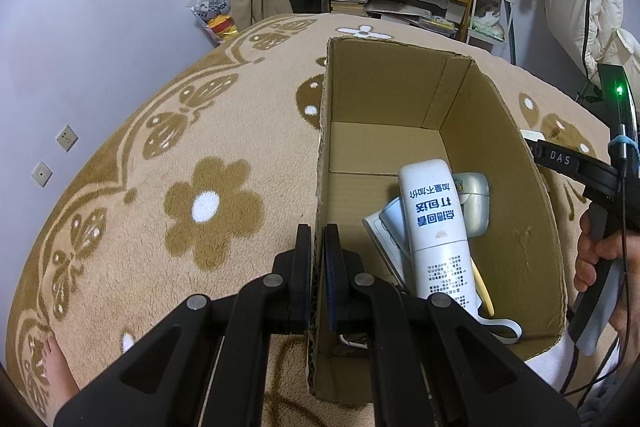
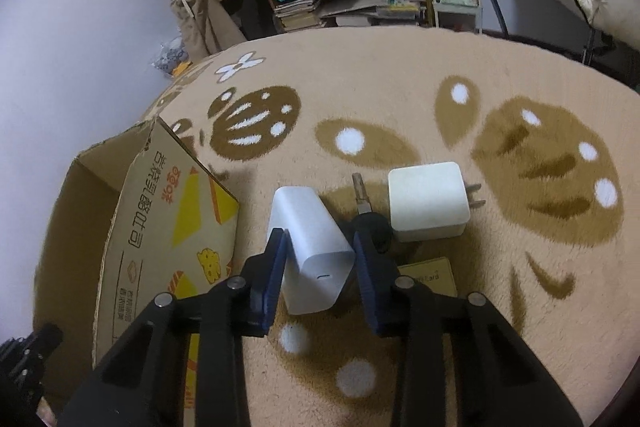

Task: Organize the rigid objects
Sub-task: 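Grasp the white charger block with the right gripper and lift, then carry the charger into the box and release it with the right gripper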

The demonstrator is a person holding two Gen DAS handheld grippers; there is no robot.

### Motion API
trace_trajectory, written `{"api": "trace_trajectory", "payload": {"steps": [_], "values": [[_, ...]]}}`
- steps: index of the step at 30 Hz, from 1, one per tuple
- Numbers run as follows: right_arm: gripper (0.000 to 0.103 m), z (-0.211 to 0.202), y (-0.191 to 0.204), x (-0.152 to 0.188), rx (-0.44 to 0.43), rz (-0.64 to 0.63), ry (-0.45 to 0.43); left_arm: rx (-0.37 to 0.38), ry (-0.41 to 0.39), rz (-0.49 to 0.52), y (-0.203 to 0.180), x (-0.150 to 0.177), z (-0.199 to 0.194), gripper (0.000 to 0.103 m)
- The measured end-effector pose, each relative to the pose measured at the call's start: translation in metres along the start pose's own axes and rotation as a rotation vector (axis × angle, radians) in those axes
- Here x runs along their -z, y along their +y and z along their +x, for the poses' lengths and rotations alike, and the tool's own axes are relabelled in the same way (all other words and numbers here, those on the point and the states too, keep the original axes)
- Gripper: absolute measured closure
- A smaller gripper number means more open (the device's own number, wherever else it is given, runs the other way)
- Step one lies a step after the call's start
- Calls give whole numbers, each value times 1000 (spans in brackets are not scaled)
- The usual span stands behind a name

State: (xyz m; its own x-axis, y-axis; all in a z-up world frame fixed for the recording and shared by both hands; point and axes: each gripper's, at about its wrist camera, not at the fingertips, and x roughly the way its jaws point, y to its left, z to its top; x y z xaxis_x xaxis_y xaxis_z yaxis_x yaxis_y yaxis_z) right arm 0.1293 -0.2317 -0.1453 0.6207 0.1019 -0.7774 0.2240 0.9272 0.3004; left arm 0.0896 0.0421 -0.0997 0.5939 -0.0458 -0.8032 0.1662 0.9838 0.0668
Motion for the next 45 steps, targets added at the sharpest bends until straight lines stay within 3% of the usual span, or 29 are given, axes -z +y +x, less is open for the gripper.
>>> {"api": "trace_trajectory", "payload": {"steps": [8, 14, 20, 26, 33, 45], "values": [[72, -25, 12, 7, 15, -65, -71, 2, 0, -2, 0, 0, 0, 97], [73, -57, 3, -1, -58, -21, -123, 4, 1, -4, 0, 1, -1, 97], [73, -100, 7, -16, -105, -9, -231, 3, 0, -3, 0, 0, -1, 97], [73, -140, 30, -27, -235, -37, -301, 4, 0, -4, 1, 0, 0, 97], [73, -136, 73, -13, -383, -138, -217, 4, 0, -4, 1, 0, 0, 97], [73, -89, 103, 22, -375, -288, 0, 4, 1, -5, 1, 0, 0, 97]]}}
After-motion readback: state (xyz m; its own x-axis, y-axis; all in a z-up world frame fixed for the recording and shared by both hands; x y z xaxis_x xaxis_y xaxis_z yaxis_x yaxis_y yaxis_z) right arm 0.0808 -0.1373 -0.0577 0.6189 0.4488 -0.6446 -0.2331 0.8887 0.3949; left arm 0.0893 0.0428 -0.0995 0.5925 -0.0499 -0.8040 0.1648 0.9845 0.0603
